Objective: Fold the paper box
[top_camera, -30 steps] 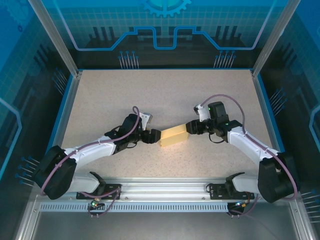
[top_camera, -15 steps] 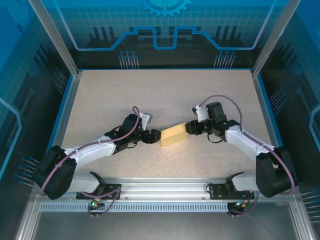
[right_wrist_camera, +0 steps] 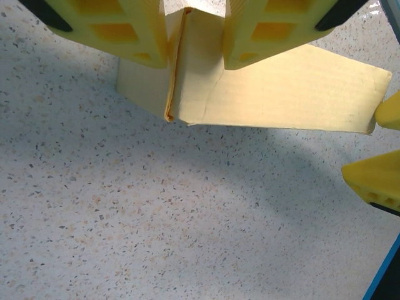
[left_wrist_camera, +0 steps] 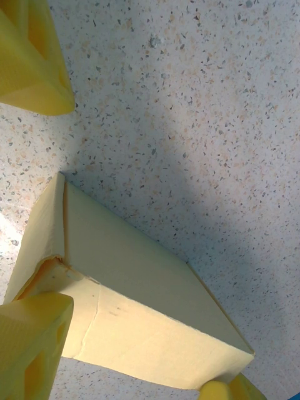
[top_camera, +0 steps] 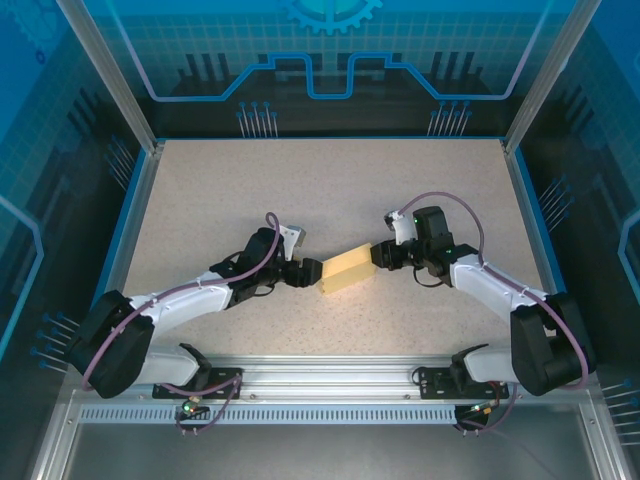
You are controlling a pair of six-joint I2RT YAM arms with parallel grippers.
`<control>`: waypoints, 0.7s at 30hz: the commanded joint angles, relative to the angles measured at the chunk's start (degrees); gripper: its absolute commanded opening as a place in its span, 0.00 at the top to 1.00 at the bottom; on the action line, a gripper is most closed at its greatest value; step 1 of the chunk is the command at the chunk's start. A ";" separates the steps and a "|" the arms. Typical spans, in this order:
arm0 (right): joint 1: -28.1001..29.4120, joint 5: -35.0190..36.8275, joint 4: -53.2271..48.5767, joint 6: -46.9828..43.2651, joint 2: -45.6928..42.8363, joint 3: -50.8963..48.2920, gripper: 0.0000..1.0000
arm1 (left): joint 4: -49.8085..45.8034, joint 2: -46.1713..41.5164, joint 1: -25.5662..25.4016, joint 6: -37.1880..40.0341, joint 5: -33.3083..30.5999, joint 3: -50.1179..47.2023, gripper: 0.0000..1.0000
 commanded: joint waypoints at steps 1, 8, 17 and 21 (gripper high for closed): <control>0.56 3.18 -6.32 -0.09 1.85 -1.81 0.69 | -4.81 1.90 0.04 0.78 -0.28 -1.98 0.24; 0.53 5.15 -7.59 -0.79 -1.43 -0.24 0.56 | -4.13 0.80 0.03 0.59 -0.87 -1.69 0.24; 0.92 7.83 -9.12 -1.32 -7.06 0.63 0.51 | -3.09 -5.01 0.07 1.50 -2.99 -2.02 0.21; 1.03 9.70 -9.62 -1.76 -9.69 0.59 0.50 | -1.80 -8.37 0.07 1.98 -4.09 -2.98 0.19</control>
